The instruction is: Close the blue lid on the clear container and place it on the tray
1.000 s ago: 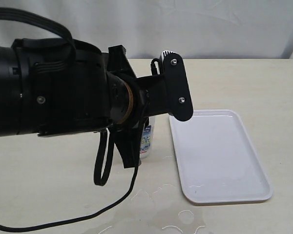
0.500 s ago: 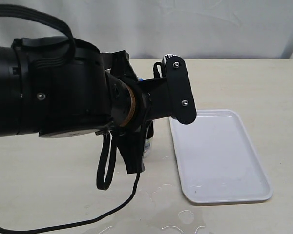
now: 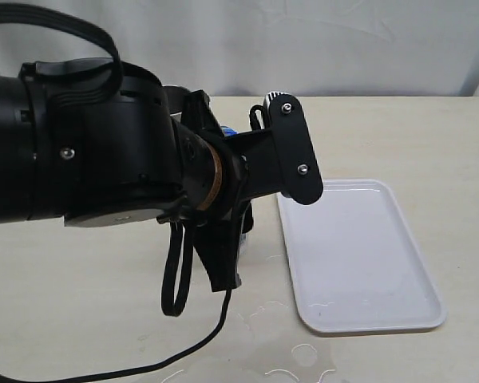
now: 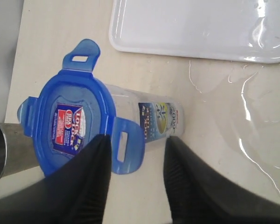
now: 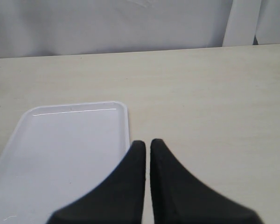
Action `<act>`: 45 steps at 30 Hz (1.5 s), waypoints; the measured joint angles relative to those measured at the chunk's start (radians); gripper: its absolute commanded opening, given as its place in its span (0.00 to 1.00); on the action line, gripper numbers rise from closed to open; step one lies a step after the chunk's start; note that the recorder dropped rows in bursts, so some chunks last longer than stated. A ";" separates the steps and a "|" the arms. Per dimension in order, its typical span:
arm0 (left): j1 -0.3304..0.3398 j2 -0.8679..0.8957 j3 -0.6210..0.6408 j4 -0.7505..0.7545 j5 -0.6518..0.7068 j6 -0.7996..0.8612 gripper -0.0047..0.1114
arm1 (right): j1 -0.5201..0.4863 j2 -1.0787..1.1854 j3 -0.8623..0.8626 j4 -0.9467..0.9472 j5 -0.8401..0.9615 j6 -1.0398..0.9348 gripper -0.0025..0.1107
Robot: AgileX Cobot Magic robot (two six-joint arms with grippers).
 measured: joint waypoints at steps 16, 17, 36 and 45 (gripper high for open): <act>0.000 -0.028 0.000 -0.149 -0.024 0.043 0.37 | 0.000 0.000 0.000 0.000 0.000 0.000 0.06; 0.000 -0.028 0.000 -0.166 -0.024 0.054 0.37 | 0.000 0.000 0.000 0.000 0.000 0.000 0.06; 0.069 -0.101 0.000 -0.194 -0.220 0.022 0.04 | 0.000 0.000 0.000 0.000 0.000 0.000 0.06; 0.271 -0.055 0.000 -0.424 -0.191 0.123 0.04 | 0.000 0.000 0.000 0.000 0.000 0.000 0.06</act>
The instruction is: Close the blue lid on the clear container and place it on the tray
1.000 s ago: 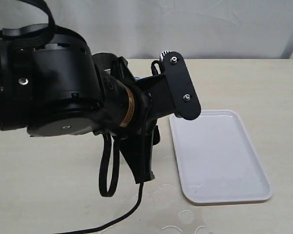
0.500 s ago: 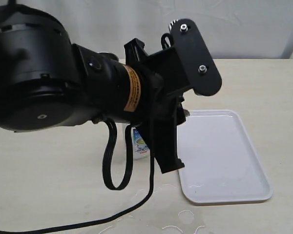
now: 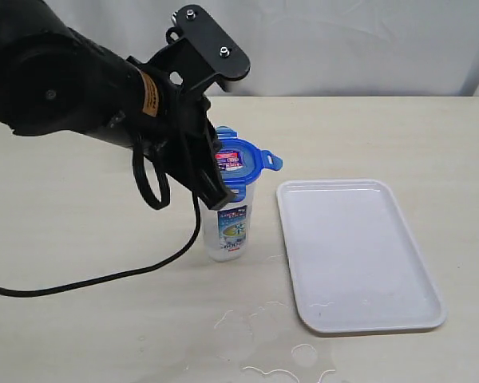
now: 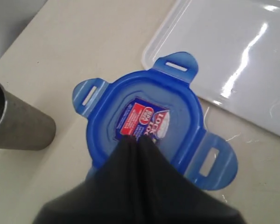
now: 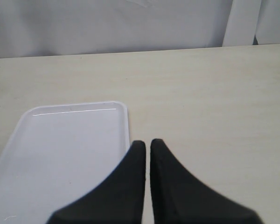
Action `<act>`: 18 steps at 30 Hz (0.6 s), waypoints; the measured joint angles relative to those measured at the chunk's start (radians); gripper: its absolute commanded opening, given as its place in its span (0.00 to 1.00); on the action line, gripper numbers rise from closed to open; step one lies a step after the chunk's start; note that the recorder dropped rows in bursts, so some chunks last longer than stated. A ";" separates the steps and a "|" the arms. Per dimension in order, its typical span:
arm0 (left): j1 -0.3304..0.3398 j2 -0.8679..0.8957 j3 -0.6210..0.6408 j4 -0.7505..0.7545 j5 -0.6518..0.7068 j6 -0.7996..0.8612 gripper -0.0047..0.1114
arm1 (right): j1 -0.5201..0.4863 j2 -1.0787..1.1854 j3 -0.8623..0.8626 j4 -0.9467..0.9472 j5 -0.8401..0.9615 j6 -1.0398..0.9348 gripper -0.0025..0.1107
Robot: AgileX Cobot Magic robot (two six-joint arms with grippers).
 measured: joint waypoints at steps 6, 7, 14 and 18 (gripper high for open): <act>0.007 0.026 0.000 -0.175 -0.032 0.167 0.04 | 0.000 0.000 0.000 0.000 0.000 0.000 0.06; 0.007 0.037 0.000 -0.185 -0.037 0.177 0.04 | 0.000 0.000 0.000 0.000 0.000 0.000 0.06; 0.007 0.084 0.000 -0.194 -0.096 0.192 0.04 | 0.000 0.000 0.000 0.000 0.000 0.000 0.06; 0.007 0.084 0.000 -0.194 -0.130 0.192 0.04 | 0.000 0.000 0.000 0.000 0.000 0.000 0.06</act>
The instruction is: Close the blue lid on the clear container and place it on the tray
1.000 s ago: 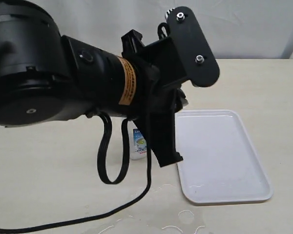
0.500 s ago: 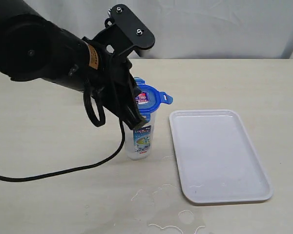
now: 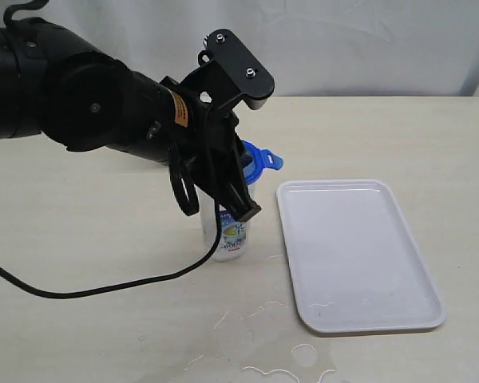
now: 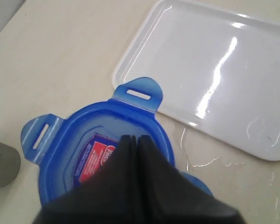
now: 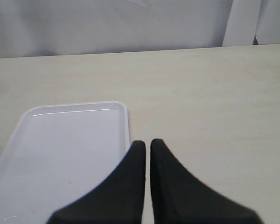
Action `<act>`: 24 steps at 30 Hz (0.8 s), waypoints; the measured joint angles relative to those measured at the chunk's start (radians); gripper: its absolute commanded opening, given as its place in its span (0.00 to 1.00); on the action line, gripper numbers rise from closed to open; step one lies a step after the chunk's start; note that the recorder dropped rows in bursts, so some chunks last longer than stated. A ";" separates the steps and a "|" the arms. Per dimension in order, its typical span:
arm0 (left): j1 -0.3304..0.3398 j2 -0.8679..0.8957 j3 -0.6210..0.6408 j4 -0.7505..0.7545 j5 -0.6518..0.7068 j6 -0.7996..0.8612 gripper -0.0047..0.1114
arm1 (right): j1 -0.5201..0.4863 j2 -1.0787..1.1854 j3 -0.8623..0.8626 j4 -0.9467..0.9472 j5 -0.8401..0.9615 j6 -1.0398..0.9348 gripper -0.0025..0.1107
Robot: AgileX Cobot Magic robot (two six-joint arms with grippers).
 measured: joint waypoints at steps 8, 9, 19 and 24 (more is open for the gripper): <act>0.000 0.000 0.000 0.009 -0.024 0.000 0.04 | 0.000 0.000 0.000 0.000 0.000 0.000 0.06; 0.000 0.000 0.000 0.009 -0.027 0.000 0.04 | 0.000 0.000 0.000 0.000 0.000 0.000 0.06; -0.094 0.002 0.000 0.000 0.014 0.109 0.04 | 0.000 0.000 0.000 0.000 0.000 0.000 0.06; -0.094 0.002 0.000 0.000 0.016 0.112 0.04 | 0.000 0.000 0.000 0.000 0.000 0.000 0.06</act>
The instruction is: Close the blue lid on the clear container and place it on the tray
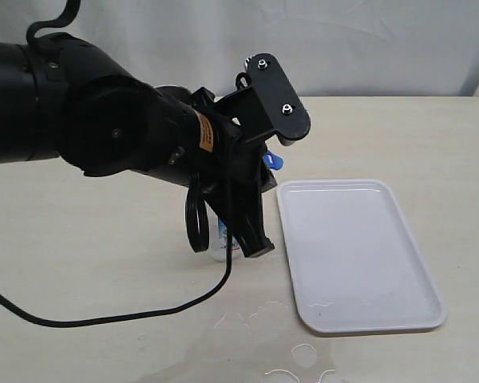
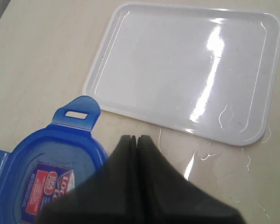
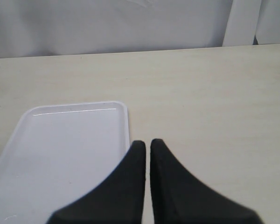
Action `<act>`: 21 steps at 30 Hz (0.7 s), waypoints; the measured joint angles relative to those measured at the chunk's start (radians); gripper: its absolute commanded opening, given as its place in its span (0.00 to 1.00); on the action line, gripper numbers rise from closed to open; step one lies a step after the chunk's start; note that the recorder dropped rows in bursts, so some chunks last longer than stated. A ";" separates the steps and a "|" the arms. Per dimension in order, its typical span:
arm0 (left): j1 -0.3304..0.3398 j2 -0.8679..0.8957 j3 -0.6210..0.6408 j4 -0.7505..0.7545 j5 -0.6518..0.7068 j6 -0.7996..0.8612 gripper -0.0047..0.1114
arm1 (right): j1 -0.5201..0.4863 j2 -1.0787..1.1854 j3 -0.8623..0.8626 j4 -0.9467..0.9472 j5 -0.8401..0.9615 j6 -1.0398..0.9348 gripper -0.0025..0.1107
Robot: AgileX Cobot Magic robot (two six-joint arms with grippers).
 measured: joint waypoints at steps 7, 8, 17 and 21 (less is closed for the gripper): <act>0.000 0.010 0.000 0.000 0.000 0.000 0.04 | 0.000 0.000 0.000 0.000 0.000 0.000 0.06; 0.000 0.013 0.000 0.000 0.000 0.000 0.04 | 0.000 0.000 0.000 0.000 0.000 0.000 0.06; 0.000 0.017 0.000 0.021 -0.007 0.000 0.04 | 0.000 0.000 0.000 0.000 0.000 0.000 0.06; 0.000 0.017 0.000 0.021 -0.009 0.000 0.04 | 0.000 0.000 0.000 0.000 0.000 0.000 0.06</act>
